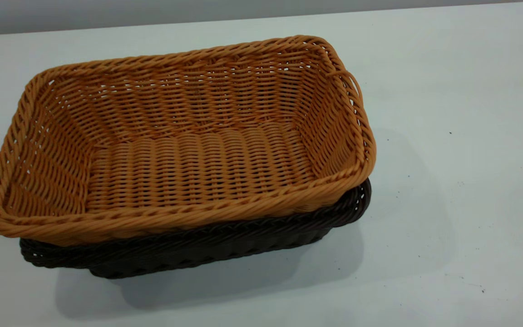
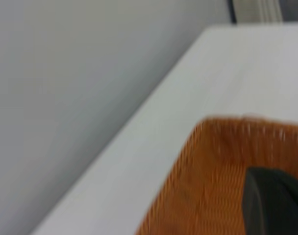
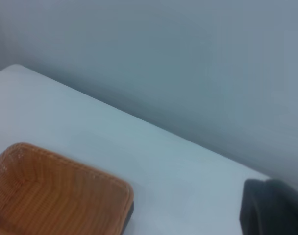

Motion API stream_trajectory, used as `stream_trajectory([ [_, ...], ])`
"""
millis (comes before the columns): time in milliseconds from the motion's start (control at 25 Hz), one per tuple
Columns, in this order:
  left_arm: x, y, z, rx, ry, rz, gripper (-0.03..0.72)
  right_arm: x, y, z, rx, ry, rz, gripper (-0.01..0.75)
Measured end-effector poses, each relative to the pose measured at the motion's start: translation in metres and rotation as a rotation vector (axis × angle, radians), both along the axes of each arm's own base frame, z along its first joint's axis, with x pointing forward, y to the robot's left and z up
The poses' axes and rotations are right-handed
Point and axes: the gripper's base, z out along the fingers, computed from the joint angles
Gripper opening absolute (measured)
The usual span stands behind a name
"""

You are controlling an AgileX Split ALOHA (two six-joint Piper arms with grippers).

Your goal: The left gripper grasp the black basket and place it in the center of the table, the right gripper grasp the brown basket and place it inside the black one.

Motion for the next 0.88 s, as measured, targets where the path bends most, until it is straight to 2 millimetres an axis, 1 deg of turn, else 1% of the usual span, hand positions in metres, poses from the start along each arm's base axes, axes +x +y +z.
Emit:
stream_trajectory([
  [120, -0.004, 0.01, -0.008, 0.038, 0.09, 0.075, 0.0, -0.015, -0.005, -0.019, -0.003, 0.013, 0.001, 0.001],
  [200, -0.008, 0.016, -0.013, 0.058, 0.145, 0.108, 0.0, -0.023, -0.008, -0.037, 0.007, 0.04, -0.007, 0.002],
  [320, -0.015, 0.02, -0.02, 0.074, 0.233, 0.128, -0.001, -0.035, -0.012, -0.07, 0.034, 0.099, -0.018, 0.002],
  [400, -0.019, 0.023, -0.024, 0.076, 0.298, 0.141, -0.001, -0.038, -0.013, -0.096, 0.052, 0.143, -0.032, 0.002],
  [440, -0.02, 0.024, -0.026, 0.079, 0.323, 0.153, -0.001, -0.041, -0.014, -0.106, 0.078, 0.135, -0.04, 0.002],
  [560, -0.023, 0.026, -0.03, 0.099, 0.388, 0.176, -0.001, -0.043, -0.013, -0.142, 0.141, 0.145, -0.05, 0.002],
  [680, -0.025, 0.027, -0.033, 0.116, 0.426, 0.184, -0.001, -0.049, -0.016, -0.178, 0.164, 0.154, -0.065, 0.002],
  [800, -0.027, 0.029, -0.036, 0.12, 0.482, 0.208, -0.001, -0.052, -0.017, -0.21, 0.179, 0.154, -0.074, 0.002],
  [880, -0.028, 0.03, -0.039, 0.115, 0.512, 0.224, -0.001, -0.053, -0.018, -0.226, 0.175, 0.162, -0.082, 0.002],
])
